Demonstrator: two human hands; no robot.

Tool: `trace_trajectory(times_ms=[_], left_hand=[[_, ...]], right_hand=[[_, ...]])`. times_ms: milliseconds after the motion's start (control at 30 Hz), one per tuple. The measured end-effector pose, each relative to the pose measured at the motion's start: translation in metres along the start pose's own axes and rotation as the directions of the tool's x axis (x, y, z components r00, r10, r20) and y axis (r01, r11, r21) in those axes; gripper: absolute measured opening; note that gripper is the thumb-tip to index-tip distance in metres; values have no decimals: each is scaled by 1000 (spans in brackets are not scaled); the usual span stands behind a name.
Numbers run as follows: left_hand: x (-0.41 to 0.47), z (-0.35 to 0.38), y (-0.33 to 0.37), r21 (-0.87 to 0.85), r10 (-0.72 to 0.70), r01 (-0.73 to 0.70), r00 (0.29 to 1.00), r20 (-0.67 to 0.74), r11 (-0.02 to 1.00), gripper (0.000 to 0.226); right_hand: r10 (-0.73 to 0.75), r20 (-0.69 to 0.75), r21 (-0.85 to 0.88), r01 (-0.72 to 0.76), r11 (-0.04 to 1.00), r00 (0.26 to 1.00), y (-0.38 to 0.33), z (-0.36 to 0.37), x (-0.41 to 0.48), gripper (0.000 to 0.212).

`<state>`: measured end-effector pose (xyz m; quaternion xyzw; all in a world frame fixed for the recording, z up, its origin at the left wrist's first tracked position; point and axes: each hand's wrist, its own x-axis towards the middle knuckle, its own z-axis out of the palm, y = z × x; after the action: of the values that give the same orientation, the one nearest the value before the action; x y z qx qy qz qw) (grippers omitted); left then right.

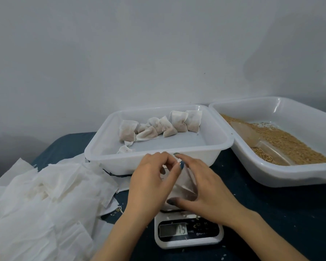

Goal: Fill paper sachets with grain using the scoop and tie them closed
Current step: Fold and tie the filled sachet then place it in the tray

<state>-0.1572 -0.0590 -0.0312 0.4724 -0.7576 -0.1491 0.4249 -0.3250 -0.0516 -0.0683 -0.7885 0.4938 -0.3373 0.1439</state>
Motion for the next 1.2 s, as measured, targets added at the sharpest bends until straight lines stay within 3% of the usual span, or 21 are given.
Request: trace_trajectory(times_ms=[133, 300, 467, 600, 733, 800, 967, 1033, 1100, 1200], left_hand=[[-2, -4, 24, 19, 111, -110, 992, -65, 994, 24], [-3, -12, 20, -133, 58, -75, 991, -124, 988, 18], [-5, -10, 18, -209, 27, -59, 987, -156, 976, 15], [-3, -17, 18, -50, 236, -244, 963, -132, 968, 14], [-4, -18, 18, 93, 381, -376, 924, -35, 922, 32], [-4, -17, 21, 171, 410, -401, 912, -15, 900, 38], [4, -19, 28, 416, 517, -484, 855, 39, 770, 23], [7, -21, 31, 369, 549, -531, 833, 64, 763, 26], [10, -22, 35, 312, 545, -545, 833, 95, 778, 28], [14, -21, 40, 258, 500, -521, 853, 150, 813, 32]], right_hand=[[60, -5, 182, -58, 982, 998, -3, 3, 0, 68], [56, -65, 403, -25, 915, 996, -4, -3, -4, 29], [74, -38, 490, -46, 871, 997, -7, -7, -3, 15], [114, -1, 495, -99, 863, 993, -6, -8, -5, 3], [95, 43, 541, -103, 835, 995, -5, -9, -6, 15], [81, 65, 532, -103, 841, 995, -5, -10, -7, 9], [71, 55, 437, -88, 895, 996, -8, -15, -8, 31], [95, 51, 411, -108, 905, 994, -8, -16, -8, 23], [82, 48, 430, -95, 898, 995, -8, -19, -7, 31], [-1, 131, 661, -87, 745, 991, -14, -24, -6, 31]])
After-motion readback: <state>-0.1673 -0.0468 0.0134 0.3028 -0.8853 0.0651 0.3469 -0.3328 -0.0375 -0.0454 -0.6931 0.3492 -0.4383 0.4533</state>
